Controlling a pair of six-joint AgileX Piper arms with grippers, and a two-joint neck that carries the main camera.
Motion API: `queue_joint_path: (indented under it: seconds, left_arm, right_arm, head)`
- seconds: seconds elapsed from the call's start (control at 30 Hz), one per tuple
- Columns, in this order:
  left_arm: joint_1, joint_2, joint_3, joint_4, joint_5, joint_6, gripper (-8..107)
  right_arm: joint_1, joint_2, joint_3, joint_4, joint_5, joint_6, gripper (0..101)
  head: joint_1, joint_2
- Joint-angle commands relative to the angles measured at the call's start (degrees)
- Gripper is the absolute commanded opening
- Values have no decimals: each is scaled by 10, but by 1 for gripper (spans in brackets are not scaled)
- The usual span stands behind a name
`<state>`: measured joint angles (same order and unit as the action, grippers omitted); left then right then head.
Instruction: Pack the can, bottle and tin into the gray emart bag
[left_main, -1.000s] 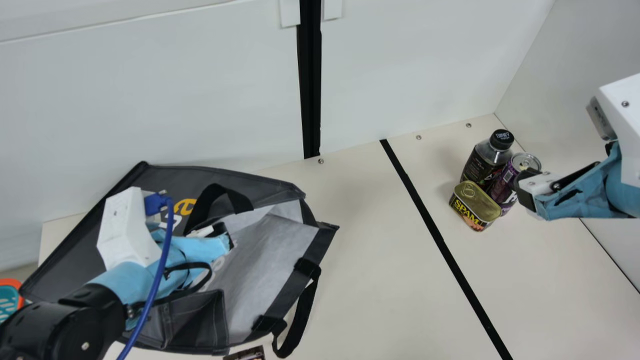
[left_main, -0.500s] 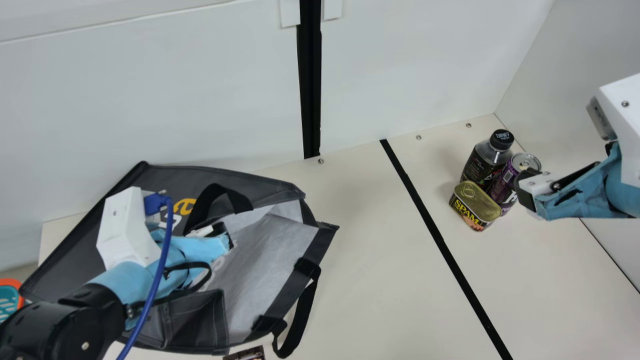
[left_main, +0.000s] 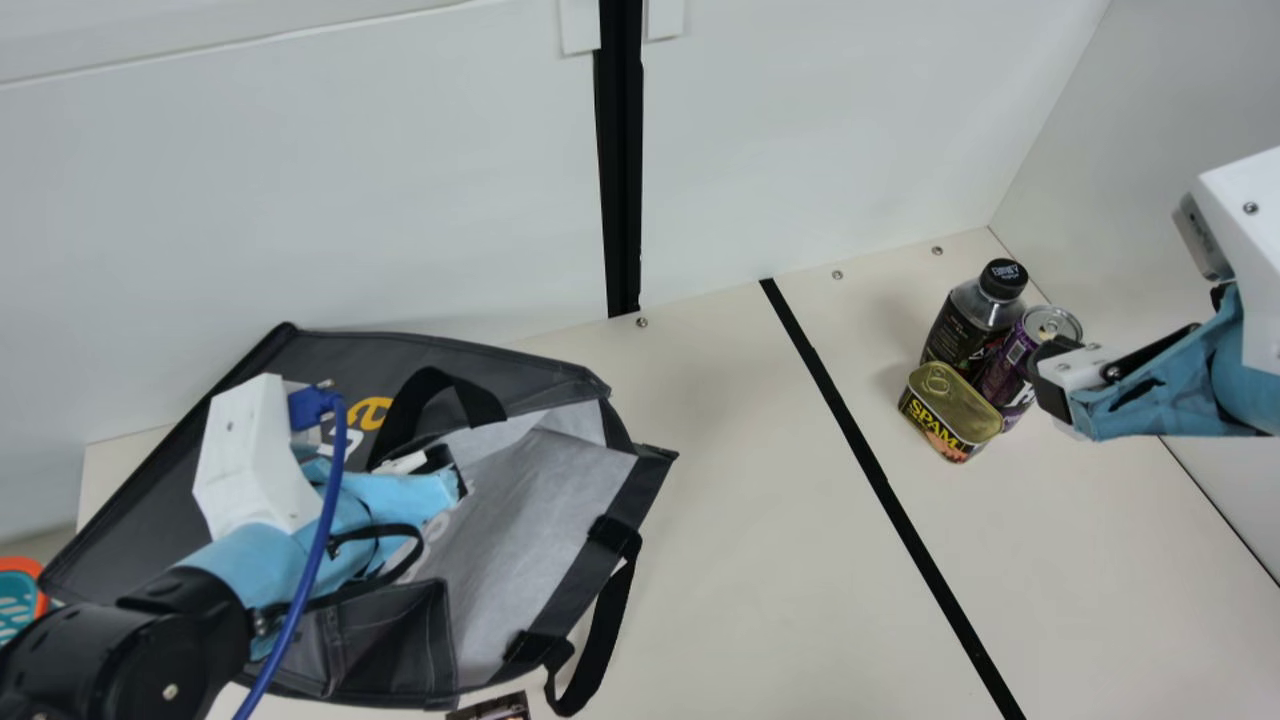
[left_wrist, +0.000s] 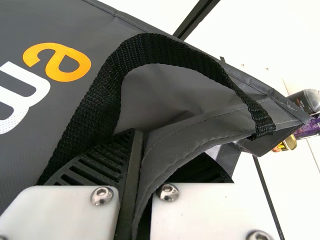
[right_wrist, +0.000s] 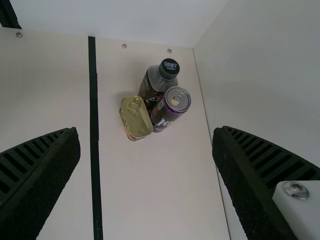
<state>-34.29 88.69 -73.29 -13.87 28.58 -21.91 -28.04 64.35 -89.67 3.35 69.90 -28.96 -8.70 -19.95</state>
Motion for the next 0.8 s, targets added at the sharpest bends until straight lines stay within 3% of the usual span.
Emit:
queue_joint_path:
  seconds: [0.0,0.3,0.77]
  left_arm:
    - [0,0,0,0,0,0,10]
    - [0,0,0,0,0,0,10]
    - [0,0,0,0,0,0,10]
  right_arm:
    - [0,0,0,0,0,0,91]
    - [9,8,-6,-11,0,14,91]
    - [-43,50,-25,9,0,-23,91]
  head:
    - [-13,0]
    - [-13,0]
    - [-13,0]
